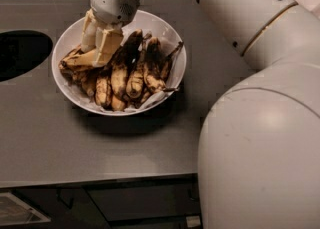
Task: Pick banana from white bowl
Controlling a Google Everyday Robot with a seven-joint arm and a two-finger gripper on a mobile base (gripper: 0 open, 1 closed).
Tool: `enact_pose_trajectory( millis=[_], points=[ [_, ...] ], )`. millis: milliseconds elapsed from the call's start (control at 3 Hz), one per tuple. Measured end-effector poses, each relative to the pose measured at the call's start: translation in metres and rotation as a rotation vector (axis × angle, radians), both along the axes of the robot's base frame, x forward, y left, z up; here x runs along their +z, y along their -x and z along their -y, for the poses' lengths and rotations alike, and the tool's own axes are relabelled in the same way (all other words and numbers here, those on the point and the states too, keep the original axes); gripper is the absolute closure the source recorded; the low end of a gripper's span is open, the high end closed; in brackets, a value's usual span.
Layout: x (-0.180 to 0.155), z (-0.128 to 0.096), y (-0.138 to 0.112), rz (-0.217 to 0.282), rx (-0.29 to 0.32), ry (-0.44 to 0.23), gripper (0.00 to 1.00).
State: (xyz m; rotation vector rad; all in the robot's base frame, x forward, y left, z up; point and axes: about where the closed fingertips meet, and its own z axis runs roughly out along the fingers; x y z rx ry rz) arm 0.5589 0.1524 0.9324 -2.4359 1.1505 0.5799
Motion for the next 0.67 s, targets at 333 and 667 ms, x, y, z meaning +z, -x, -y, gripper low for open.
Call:
enact_pose_trajectory(
  millis=[333, 667],
  points=[
    [0.0, 0.0, 0.0, 0.0, 0.0, 0.0, 0.9],
    [0.0002, -0.0001, 0.0, 0.001, 0.0, 0.0, 1.0]
  ],
)
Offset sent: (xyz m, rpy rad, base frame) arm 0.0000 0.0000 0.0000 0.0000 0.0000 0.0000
